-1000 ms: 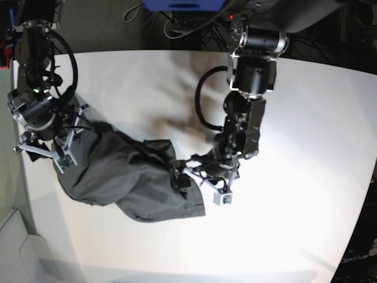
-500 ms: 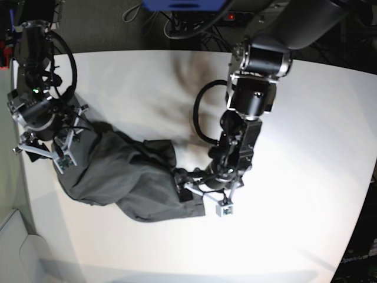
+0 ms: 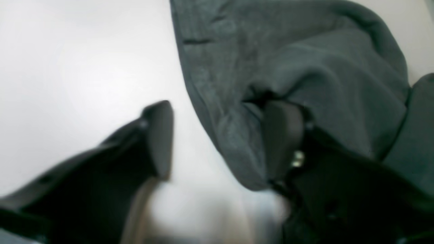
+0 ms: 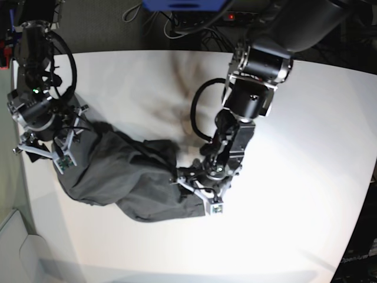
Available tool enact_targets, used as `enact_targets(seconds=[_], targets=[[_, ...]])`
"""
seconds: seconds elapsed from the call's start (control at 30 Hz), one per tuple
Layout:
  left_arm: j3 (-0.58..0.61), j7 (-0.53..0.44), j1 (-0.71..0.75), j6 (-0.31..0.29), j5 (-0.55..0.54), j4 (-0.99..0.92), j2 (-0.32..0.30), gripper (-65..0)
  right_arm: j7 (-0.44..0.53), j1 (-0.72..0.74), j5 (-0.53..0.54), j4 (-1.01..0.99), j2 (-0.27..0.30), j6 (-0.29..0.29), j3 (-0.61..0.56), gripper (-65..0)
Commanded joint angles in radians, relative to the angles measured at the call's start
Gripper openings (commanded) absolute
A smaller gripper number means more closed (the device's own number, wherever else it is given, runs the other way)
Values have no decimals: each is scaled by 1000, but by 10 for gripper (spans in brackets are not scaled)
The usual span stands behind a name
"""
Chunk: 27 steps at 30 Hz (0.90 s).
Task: Layout the t-shirt on the table in an organized manner, then fold the t-shirt properly
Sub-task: 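Grasp the grey t-shirt end with the left gripper, then pull the t-shirt apart with both grippers, then release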
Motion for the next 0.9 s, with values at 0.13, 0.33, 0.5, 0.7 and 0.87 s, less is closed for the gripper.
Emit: enact_targets(seconds=[0.13, 0.33, 0.5, 0.7, 0.87], targets=[[-1, 4, -50, 7, -16, -116, 7, -522, 11, 10, -3, 15, 9, -8, 6, -228], [-3, 10, -49, 7, -16, -125, -10, -642, 16, -2, -3, 15, 8, -8, 6, -228], [-4, 75, -46, 7, -17, -51, -103, -645, 16, -2, -3, 17, -11, -8, 4, -228], [-4, 242, -30, 7, -17, 243, -278, -645, 16, -2, -3, 17, -40, -8, 4, -228], [-7, 313, -30, 7, -17, 450, -409, -645, 16, 4, -3, 17, -70, -8, 1, -228]])
